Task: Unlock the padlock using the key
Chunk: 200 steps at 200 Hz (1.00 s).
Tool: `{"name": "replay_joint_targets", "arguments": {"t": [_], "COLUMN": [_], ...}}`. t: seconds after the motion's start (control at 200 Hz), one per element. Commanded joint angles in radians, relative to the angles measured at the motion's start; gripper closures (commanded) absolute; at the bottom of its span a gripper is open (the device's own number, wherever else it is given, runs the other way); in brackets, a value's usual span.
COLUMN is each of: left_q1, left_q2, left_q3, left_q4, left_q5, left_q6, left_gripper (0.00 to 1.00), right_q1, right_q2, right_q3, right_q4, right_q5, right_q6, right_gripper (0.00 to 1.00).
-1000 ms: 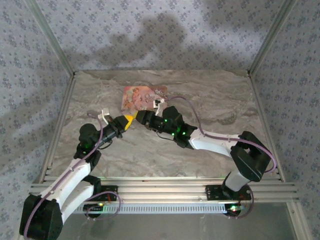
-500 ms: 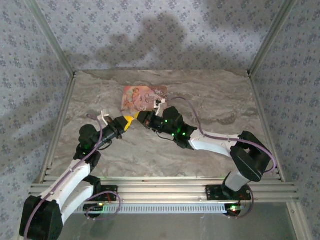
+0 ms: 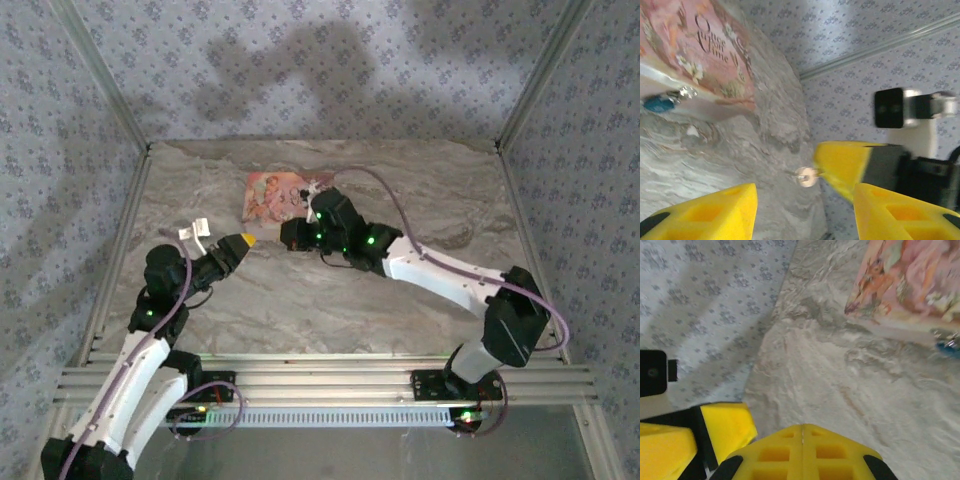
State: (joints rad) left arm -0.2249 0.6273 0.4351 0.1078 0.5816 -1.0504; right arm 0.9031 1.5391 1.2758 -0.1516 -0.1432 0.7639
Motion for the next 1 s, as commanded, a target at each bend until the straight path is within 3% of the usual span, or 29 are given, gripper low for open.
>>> {"name": "replay_joint_targets", "arguments": {"t": [0.0, 0.11, 0.255, 0.45, 0.645, 0.839, 0.994], "left_q1": [0.015, 0.013, -0.013, -0.162, -0.265, -0.261, -0.210], "left_q2": [-0.011, 0.007, 0.019, 0.074, 0.164, 0.140, 0.166], "left_q3": [0.027, 0.029, 0.053, 0.063, 0.103, 0.097, 0.113], "left_q4": [-0.105, -0.057, -0.063, -0.032, -0.032, -0.085, 0.003], "left_q5": [-0.005, 0.026, 0.032, -0.044, -0.105, -0.124, -0.014], "left_q6": [0.179, 0.259, 0.366, 0.506, 0.592, 0.681, 0.616], "left_gripper": [0.47, 0.46, 0.45, 0.45, 0.44, 0.42, 0.40], "right_q1": [0.008, 0.005, 0.005, -0.001, -0.032, -0.036, -0.037], "right_q2": [-0.043, -0.056, -0.049, -0.010, 0.077, 0.163, 0.194], "right_q3": [0.090, 0.096, 0.136, 0.178, 0.232, 0.320, 0.409], "right_q4": [-0.365, -0.382, -0.484, -0.556, -0.519, -0.548, -0.616], "right_q5": [0.052, 0.008, 0.037, 0.122, -0.058, -0.179, -0.235], "right_q6": [-0.280, -0.359, -0.457, -0.568, -0.597, -0.649, -0.666], "right_gripper": [1.00, 1.00, 1.00, 1.00, 1.00, 1.00, 1.00]}}
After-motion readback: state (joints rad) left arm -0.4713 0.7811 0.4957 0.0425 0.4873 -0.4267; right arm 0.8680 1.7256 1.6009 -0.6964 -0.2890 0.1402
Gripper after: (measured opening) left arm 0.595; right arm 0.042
